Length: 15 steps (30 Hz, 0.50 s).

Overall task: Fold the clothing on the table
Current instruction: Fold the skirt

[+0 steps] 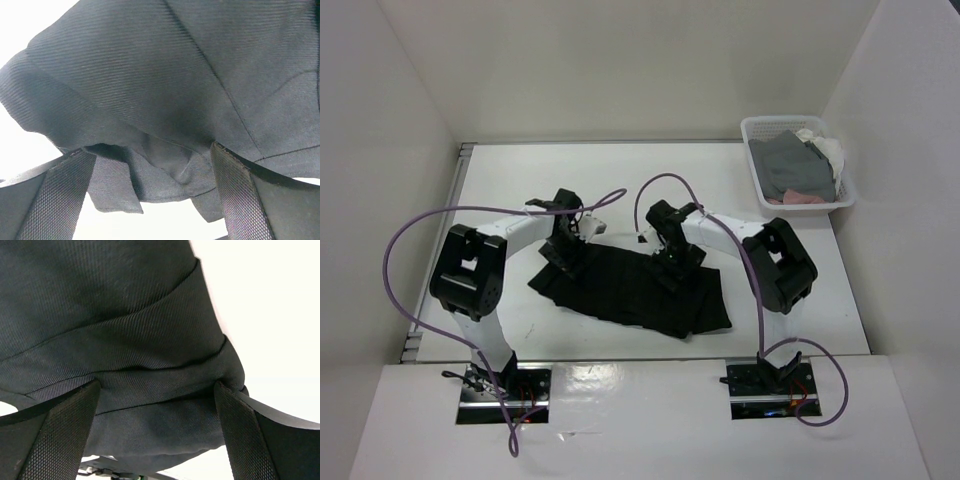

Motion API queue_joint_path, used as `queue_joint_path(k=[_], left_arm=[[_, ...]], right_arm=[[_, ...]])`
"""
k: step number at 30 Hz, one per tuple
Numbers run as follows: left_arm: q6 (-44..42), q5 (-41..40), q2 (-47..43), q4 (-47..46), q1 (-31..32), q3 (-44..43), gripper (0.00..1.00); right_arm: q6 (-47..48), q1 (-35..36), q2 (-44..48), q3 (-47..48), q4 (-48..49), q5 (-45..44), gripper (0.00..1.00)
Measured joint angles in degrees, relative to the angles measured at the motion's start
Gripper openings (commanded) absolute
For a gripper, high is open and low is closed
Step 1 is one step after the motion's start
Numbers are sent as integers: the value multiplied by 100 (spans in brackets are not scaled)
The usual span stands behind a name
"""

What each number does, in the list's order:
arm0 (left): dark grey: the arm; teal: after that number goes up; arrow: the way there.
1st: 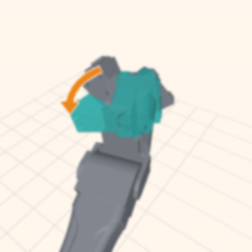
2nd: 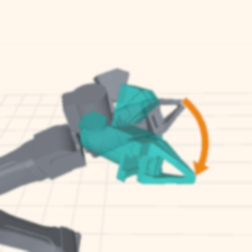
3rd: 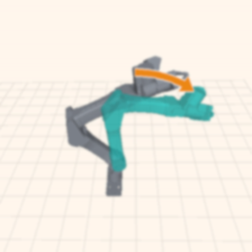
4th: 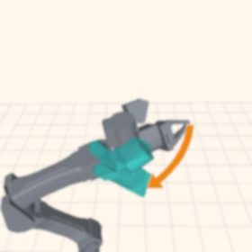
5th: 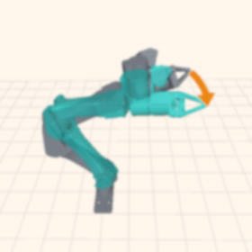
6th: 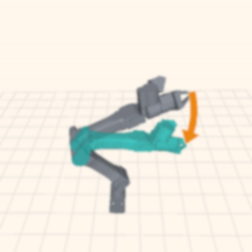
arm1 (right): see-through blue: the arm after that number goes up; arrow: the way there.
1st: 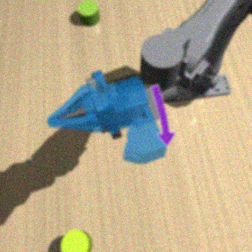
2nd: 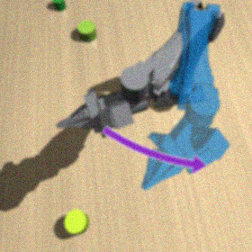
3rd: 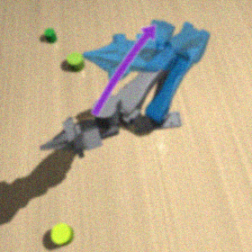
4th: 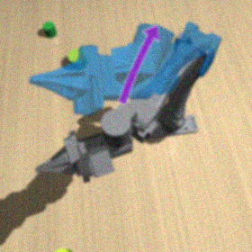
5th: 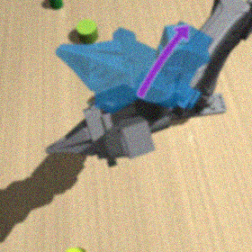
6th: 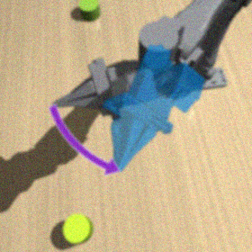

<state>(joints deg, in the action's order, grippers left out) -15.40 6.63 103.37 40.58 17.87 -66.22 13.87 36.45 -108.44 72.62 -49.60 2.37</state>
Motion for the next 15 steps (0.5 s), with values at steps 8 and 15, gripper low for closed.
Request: queue_joint_path(k=[8,15], left_arm=[[251,-249,177,-116,9,-195,100],[378,-398,748,-125,-13,-992,100]], right_arm=[[-249,13,-503,533,-245,-387,98],[-267,-326,-1130,1602,-409,-468,98]])
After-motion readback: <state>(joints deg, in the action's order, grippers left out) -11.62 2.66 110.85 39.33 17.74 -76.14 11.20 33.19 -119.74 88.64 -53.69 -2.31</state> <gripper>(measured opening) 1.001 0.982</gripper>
